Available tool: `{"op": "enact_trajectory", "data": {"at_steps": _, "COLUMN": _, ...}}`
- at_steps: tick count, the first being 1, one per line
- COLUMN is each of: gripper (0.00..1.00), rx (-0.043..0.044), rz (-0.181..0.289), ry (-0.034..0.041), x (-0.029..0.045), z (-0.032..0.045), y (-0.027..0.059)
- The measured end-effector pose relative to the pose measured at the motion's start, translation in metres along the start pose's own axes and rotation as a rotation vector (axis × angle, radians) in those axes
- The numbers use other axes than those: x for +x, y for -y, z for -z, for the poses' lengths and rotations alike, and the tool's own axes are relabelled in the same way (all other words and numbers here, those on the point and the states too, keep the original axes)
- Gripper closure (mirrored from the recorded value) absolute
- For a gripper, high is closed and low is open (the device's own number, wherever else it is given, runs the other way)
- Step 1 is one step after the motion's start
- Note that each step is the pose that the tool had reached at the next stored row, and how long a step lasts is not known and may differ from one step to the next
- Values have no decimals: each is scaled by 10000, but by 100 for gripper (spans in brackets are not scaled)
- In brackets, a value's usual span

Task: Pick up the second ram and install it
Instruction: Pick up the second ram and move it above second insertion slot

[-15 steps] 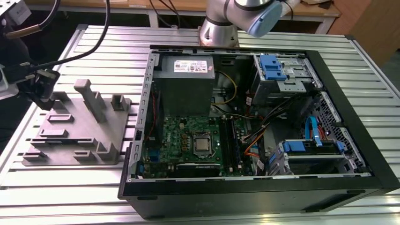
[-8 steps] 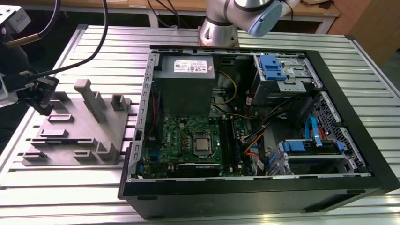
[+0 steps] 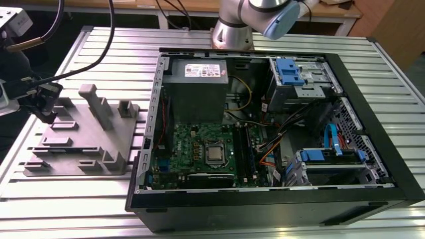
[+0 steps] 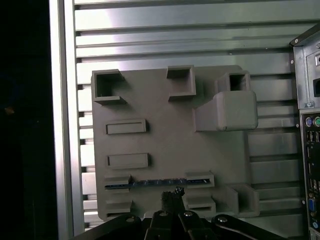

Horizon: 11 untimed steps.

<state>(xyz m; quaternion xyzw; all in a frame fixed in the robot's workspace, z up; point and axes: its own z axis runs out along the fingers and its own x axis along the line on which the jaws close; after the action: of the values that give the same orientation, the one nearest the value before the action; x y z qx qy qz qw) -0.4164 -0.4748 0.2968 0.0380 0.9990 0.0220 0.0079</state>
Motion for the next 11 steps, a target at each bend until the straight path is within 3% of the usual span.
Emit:
{"op": "enact_trajectory", "data": {"at_steps": 8, "gripper": 93, "rx": -2, "rz": 2, "ry": 0, "x": 0, "z": 0, "y": 0}}
{"op": "enact_trajectory", "data": {"at_steps": 11, "gripper": 93, "rx": 21, "rz": 216, "ry": -9, "x": 2, "z": 0, "y": 1}}
